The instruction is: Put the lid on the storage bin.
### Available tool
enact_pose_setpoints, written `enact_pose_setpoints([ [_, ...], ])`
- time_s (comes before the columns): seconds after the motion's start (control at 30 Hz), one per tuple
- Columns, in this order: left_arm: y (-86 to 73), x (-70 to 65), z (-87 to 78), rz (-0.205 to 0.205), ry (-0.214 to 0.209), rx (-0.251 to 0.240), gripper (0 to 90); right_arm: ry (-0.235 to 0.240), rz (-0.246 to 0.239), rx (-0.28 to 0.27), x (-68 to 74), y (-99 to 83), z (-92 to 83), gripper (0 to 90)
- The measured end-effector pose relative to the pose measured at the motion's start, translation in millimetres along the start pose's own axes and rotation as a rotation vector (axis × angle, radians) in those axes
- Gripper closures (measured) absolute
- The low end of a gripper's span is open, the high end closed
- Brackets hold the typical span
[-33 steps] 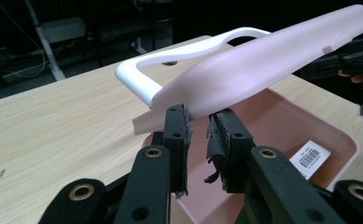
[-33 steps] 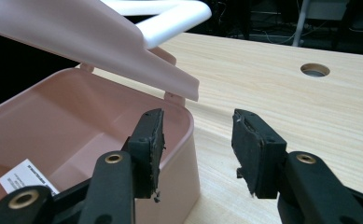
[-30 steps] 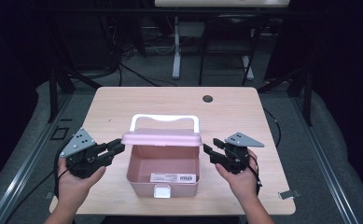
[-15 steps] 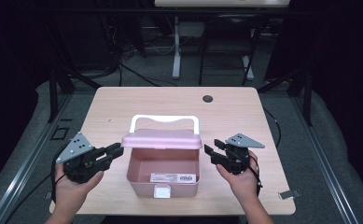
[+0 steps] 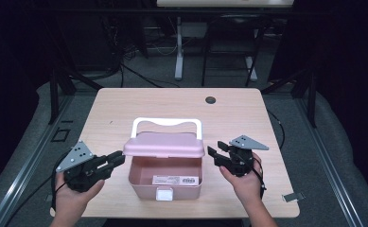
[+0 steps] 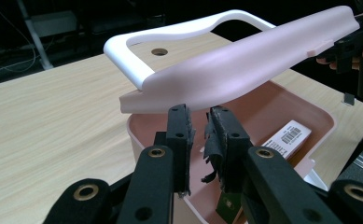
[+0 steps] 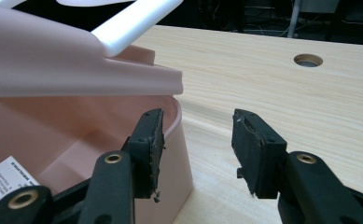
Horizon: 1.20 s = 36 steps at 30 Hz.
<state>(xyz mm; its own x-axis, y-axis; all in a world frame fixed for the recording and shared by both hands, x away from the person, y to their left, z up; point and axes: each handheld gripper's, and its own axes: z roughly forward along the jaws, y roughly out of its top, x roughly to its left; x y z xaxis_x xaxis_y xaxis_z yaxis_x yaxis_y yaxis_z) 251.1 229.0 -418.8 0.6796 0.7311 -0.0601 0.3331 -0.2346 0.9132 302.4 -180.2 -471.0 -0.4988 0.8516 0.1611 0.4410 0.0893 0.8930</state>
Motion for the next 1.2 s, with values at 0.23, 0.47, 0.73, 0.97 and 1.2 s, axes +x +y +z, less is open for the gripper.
enact_pose_setpoints([
  [0.23, -4.2, -1.9, -1.6, 0.001, -0.004, 0.009, 78.8, -0.003, -0.002, 0.001, 0.5, -0.6, 0.4, 53.2],
  [0.47, -9.5, -2.8, -2.4, 0.000, -0.011, 0.020, 78.7, -0.003, 0.005, 0.008, -1.4, -1.9, 1.6, 53.2],
  [0.73, -16.5, -4.2, -2.8, -0.006, -0.021, 0.033, 78.8, -0.014, 0.013, 0.016, -5.2, -4.3, 4.0, 52.5],
  [0.97, -19.4, -4.6, -2.7, -0.006, -0.023, 0.032, 78.8, -0.017, 0.013, 0.021, -6.4, -5.3, 5.2, 52.4],
  [1.2, -24.7, -5.6, -2.8, -0.015, -0.028, 0.044, 78.8, -0.031, 0.009, 0.029, -9.2, -8.0, 7.8, 48.3],
])
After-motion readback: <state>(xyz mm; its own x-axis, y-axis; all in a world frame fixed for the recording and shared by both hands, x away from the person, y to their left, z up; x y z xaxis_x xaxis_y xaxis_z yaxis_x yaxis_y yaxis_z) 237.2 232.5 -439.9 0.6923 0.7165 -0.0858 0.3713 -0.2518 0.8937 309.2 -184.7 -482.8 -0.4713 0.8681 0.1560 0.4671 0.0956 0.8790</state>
